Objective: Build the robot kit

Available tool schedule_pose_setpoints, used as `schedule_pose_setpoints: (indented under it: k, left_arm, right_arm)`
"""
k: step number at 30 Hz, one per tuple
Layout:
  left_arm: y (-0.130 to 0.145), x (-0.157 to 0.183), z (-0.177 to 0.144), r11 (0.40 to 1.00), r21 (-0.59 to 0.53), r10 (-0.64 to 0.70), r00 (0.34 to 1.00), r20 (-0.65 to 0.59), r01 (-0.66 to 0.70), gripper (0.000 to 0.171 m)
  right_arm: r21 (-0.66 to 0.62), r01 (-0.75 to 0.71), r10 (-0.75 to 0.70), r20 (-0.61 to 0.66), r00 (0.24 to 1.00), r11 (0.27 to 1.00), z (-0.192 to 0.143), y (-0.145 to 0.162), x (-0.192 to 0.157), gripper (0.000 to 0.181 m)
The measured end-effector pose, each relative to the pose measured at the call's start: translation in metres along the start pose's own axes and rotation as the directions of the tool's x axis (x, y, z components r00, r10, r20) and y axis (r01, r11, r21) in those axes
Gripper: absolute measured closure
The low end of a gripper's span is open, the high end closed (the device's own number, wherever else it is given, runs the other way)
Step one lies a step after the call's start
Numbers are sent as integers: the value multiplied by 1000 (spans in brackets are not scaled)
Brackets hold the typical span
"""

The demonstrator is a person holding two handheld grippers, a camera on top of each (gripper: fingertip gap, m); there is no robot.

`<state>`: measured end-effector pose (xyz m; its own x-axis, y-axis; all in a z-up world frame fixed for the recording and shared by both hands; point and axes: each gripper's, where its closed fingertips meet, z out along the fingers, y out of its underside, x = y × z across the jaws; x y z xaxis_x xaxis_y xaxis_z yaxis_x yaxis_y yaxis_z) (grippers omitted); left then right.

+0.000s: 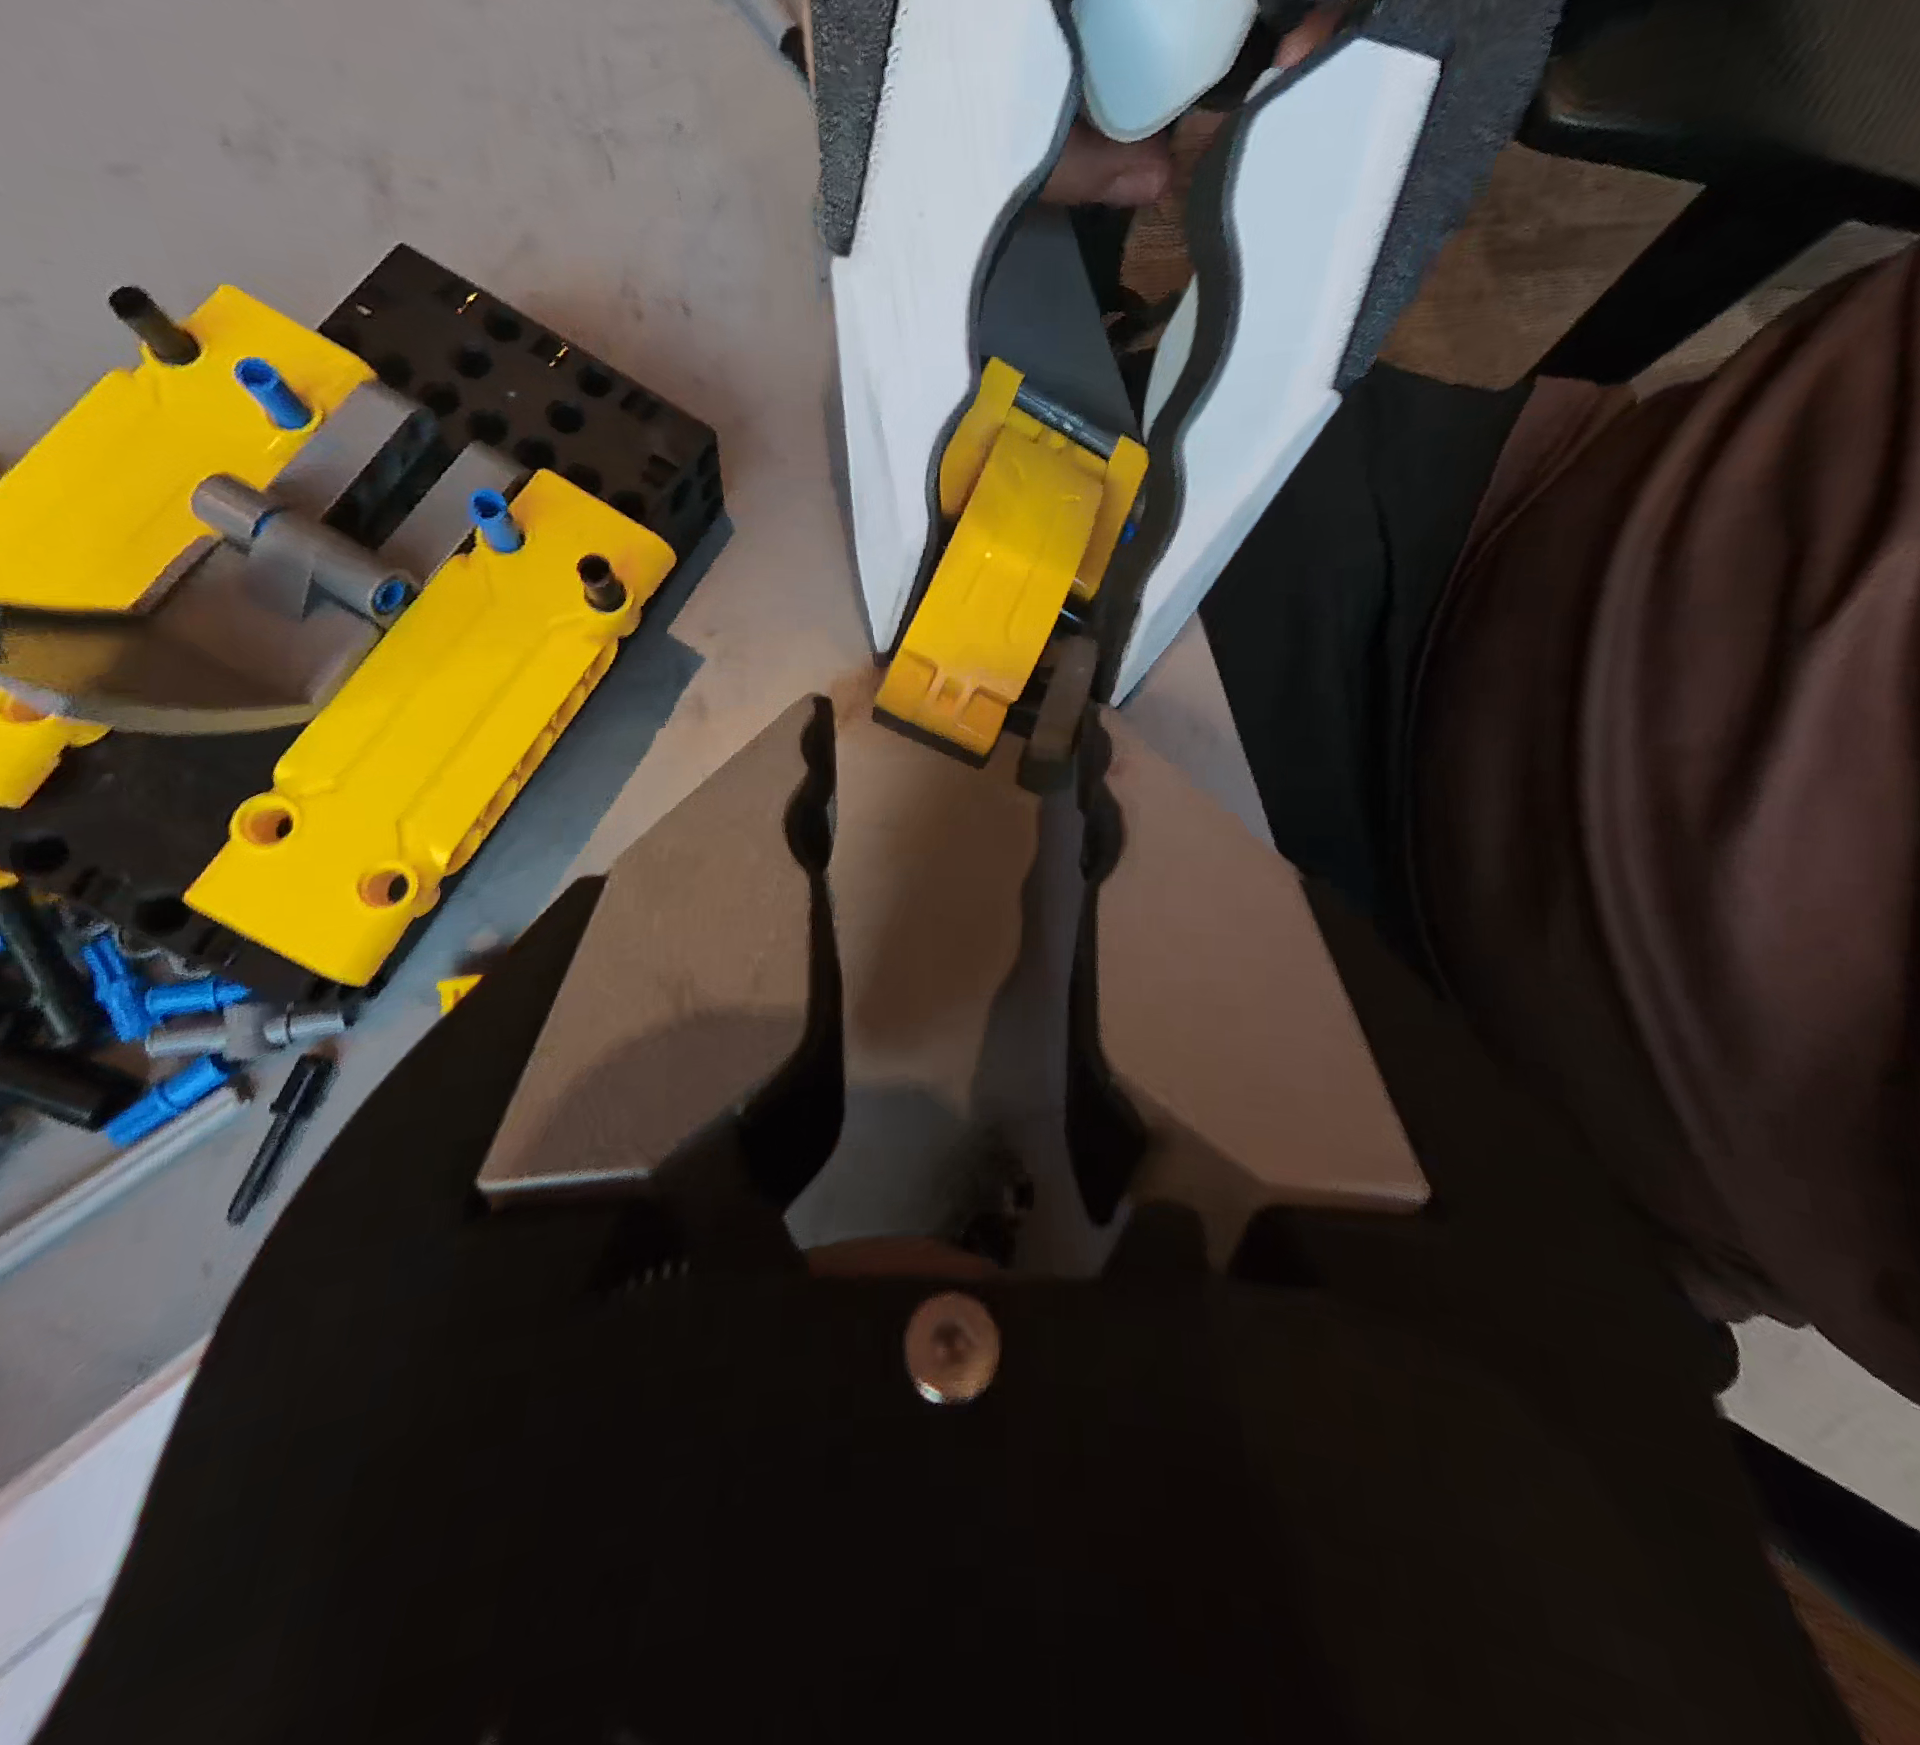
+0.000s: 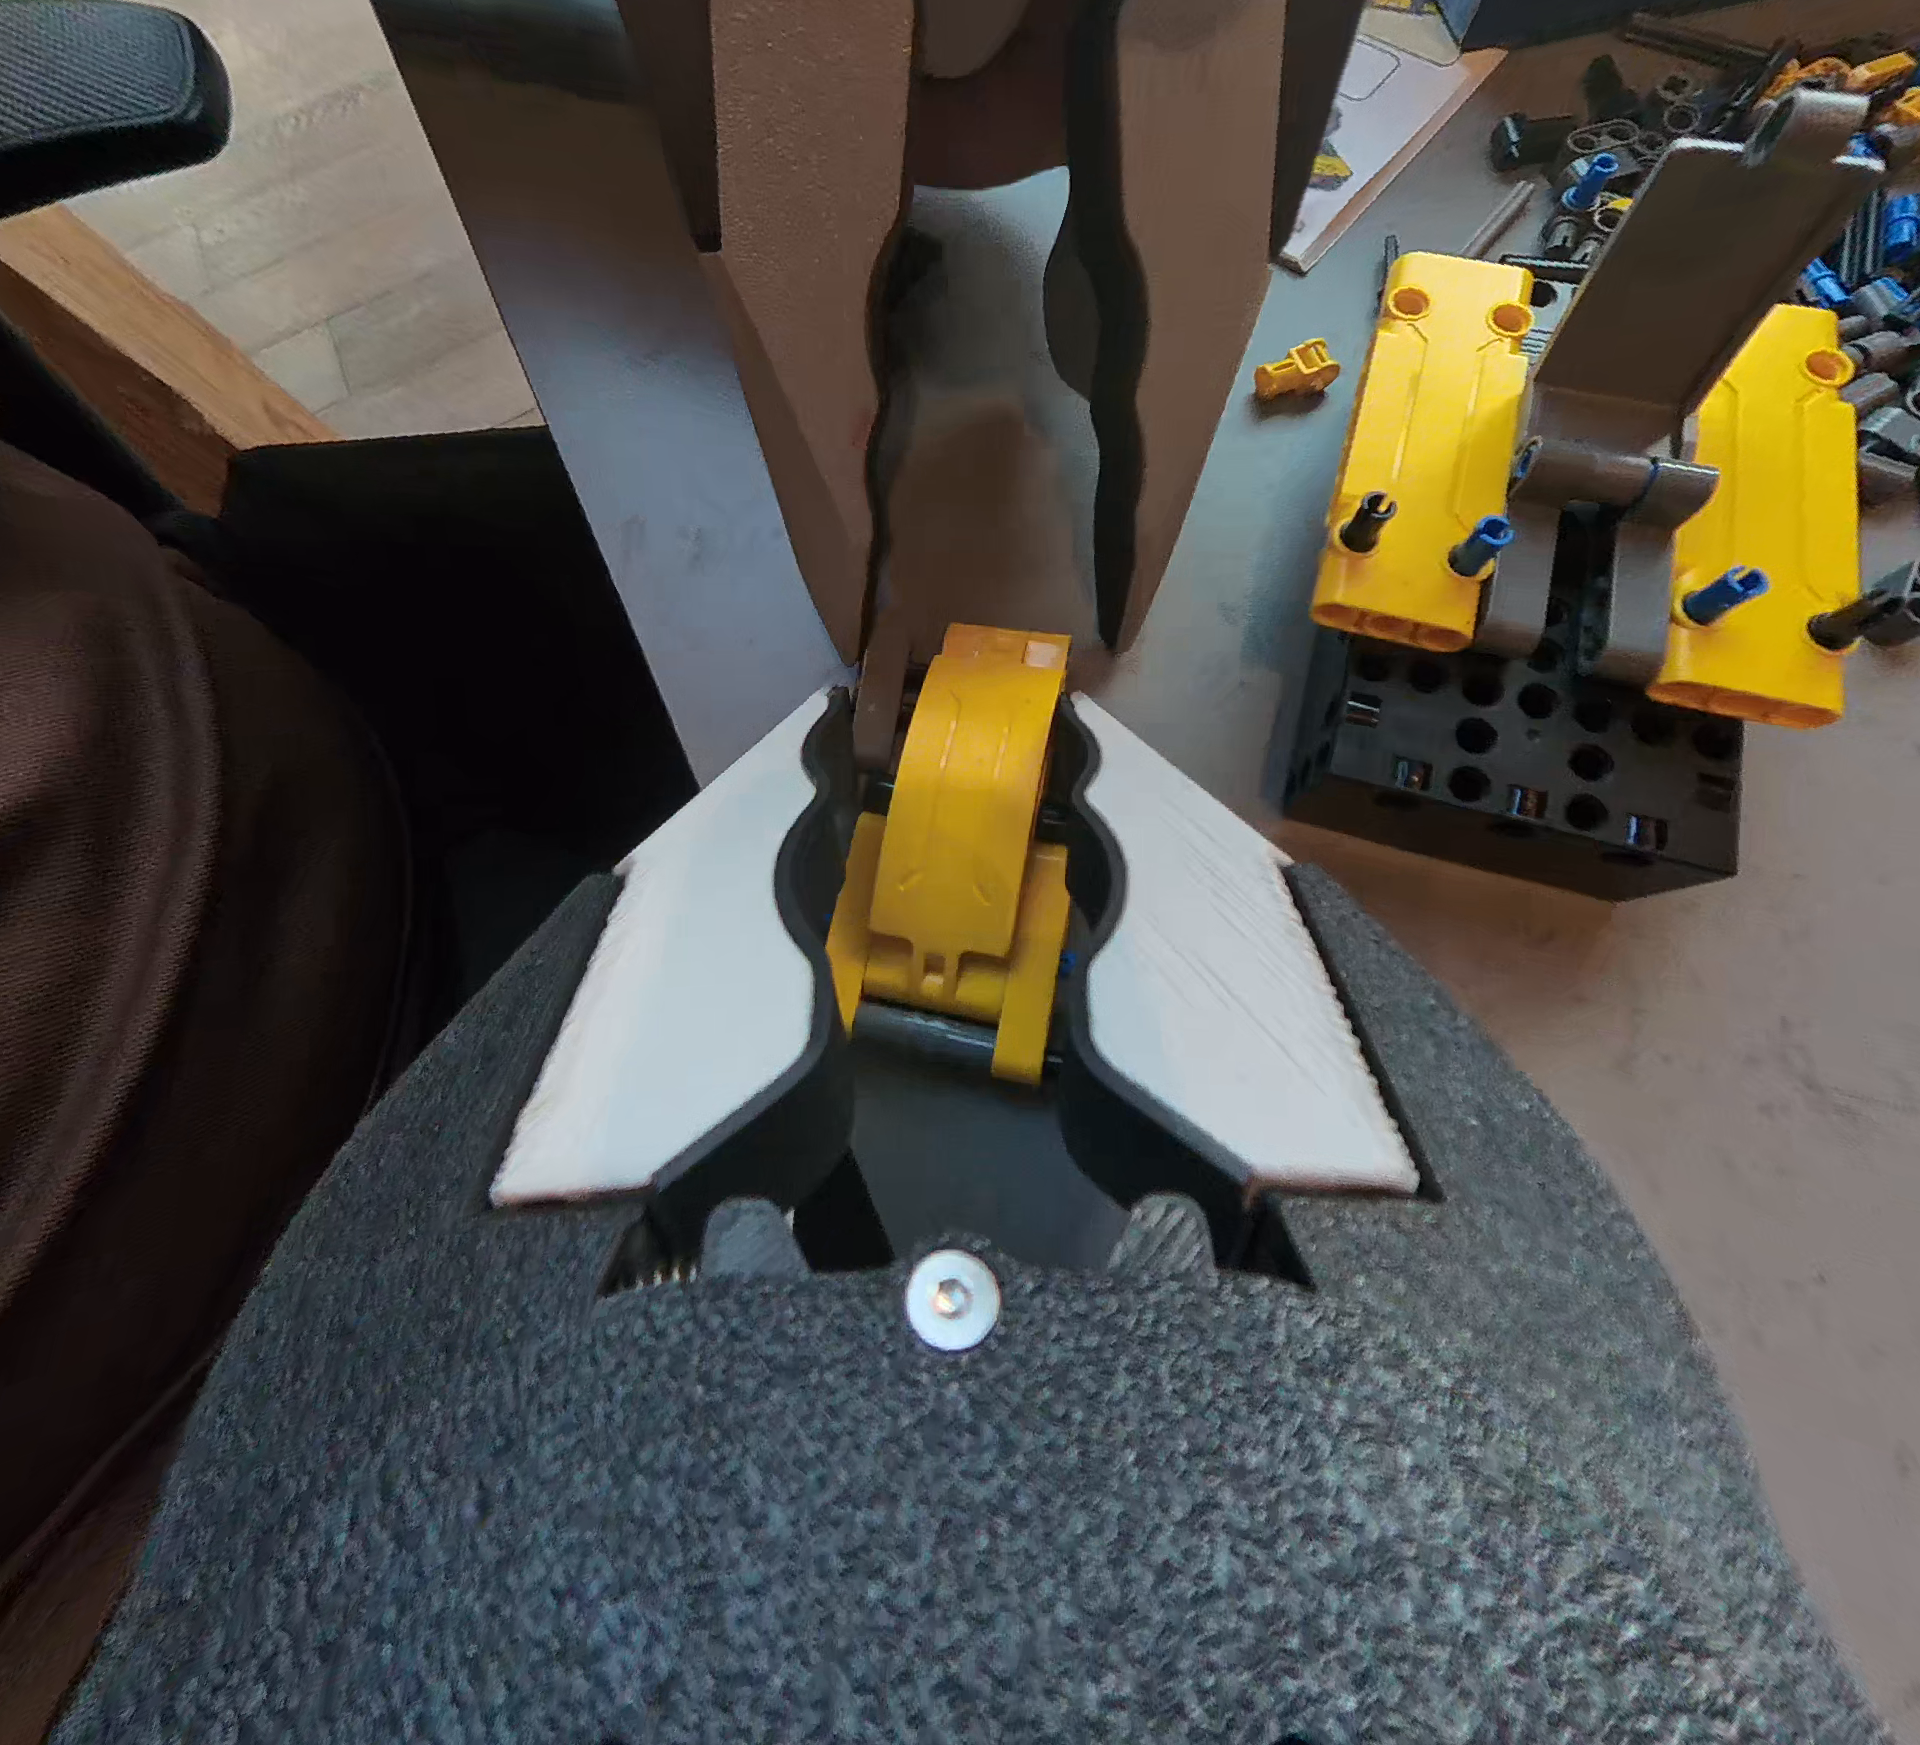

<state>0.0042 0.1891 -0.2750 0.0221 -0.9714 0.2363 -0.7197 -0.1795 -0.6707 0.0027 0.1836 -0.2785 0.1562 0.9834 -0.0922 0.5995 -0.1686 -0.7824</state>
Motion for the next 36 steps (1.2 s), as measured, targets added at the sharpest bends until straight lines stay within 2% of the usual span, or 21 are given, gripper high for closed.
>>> schedule_pose_setpoints:
  k: [2, 7, 15, 18, 20, 24, 28, 31, 34, 36]
  left_arm:
    - [-1, 5, 2, 1000, 4, 18, 999, -47, -18, 131]
    - [-2, 7, 5, 998, 54, 46, 996, -73, -42, 134]
    - [0, 8, 3, 998, 61, 16, 999, -28, -14, 134]
    - [6, 10, -4, 998, 61, 25, 999, -46, -22, 133]
    - [12, 7, -9, 997, 46, 64, 998, -22, -63, 139]
    - [4, 1, -16, 985, 34, 167, 984, 60, -169, 148]
    - [12, -4, -5, 967, -62, 251, 964, 91, -246, 146]
    - [7, -2, 0, 951, -68, 306, 947, 97, -300, 145]
    - [4, -4, -1, 907, -105, 418, 902, 112, -407, 142]
    - [2, 0, 1, 854, -112, 518, 849, 107, -507, 146]
  right_arm:
    - [2, 5, -5, 2, 1000, 1000, -1, 0, -1, 143]
    - [12, 12, -12, 5, 1000, 1000, -2, 0, -2, 143]
    - [-12, -2, 3, 7, 1000, 1000, 0, 1, -3, 142]
    - [-13, 17, -17, -12, 1000, 1000, 1, 2, -2, 143]
    - [-14, 29, -30, -20, 999, 999, 1, 2, -2, 142]
    - [-13, 29, -29, -30, 999, 1000, 1, 2, -1, 142]
    - [-7, 30, -31, -37, 999, 1000, 0, 2, -1, 143]
    - [-7, 47, -47, -21, 999, 999, 0, 2, -3, 143]
    - [-9, 56, -56, 9, 998, 998, -1, 3, -5, 143]
    - [-16, 48, -47, 35, 998, 999, -3, 4, -5, 143]
